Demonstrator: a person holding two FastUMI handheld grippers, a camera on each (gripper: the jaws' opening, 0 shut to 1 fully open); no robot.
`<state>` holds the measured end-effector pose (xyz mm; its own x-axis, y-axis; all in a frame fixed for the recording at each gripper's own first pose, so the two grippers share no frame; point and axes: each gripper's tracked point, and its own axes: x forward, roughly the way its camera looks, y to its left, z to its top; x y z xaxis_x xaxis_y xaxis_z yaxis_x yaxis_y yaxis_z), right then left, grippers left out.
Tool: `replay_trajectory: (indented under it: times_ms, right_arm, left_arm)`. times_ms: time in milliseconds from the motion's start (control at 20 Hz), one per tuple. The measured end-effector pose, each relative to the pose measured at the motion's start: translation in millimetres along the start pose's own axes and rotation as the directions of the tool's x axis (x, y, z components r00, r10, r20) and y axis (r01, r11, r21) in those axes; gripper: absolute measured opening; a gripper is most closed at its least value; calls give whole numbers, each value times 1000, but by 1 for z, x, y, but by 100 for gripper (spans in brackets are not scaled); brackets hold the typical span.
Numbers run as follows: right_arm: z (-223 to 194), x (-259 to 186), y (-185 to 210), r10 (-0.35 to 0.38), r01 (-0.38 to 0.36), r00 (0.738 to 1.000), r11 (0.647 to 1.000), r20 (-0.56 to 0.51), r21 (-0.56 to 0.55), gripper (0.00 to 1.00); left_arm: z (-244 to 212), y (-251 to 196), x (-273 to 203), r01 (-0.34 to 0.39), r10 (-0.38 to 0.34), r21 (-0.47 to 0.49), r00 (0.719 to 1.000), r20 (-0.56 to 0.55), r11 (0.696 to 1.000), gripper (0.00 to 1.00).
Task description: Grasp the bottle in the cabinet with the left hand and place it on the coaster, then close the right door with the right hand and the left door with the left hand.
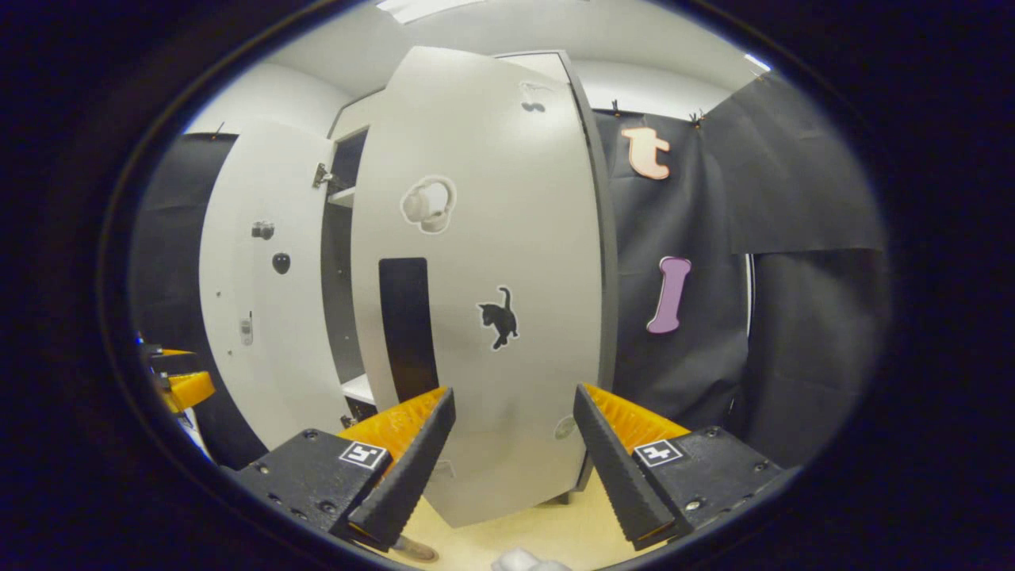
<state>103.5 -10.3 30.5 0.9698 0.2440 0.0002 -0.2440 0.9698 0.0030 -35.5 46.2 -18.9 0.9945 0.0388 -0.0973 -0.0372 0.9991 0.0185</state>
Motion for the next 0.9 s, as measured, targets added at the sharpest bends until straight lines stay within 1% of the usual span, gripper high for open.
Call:
replay_trajectory:
  times_ms: [100, 150, 350, 400, 500, 650, 800, 900]
  right_arm:
    - [1, -5, 3, -6, 6, 1000, 1000, 6, -3, 98]
    - [1, -8, 5, -7, 7, 1000, 1000, 3, -4, 96]
    - [4, -22, 14, -17, 17, 1000, 1000, 6, 10, 96]
    - [5, -26, 17, -19, 19, 1000, 1000, 8, 12, 98]
    - [2, -37, 25, -22, 22, 1000, 999, 12, 25, 98]
    - [-5, -54, 38, -23, 22, 1000, 999, 17, 39, 98]
    - [-15, -63, 49, -31, 31, 999, 999, 12, 41, 98]
    - [-20, -64, 57, -33, 33, 999, 999, 1, 40, 96]
  left_arm:
    - [0, 7, 1, -6, 6, 1, 1000, 0, 1000, 97]
    - [-1, 10, 1, -11, 11, 0, 1000, 1, 1000, 97]
    - [0, 27, 2, -29, 29, -6, 1000, 5, 1000, 97]
    - [1, 32, 1, -34, 35, -4, 999, 10, 999, 97]
    - [2, 47, 0, -55, 55, 1, 998, 17, 998, 97]
    - [3, 80, -3, -110, 109, 10, 993, 32, 994, 97]
    - [-5, 127, -8, -190, 189, 25, 982, 29, 981, 97]
    - [-6, 159, -1, -235, 235, 19, 972, 30, 972, 97]
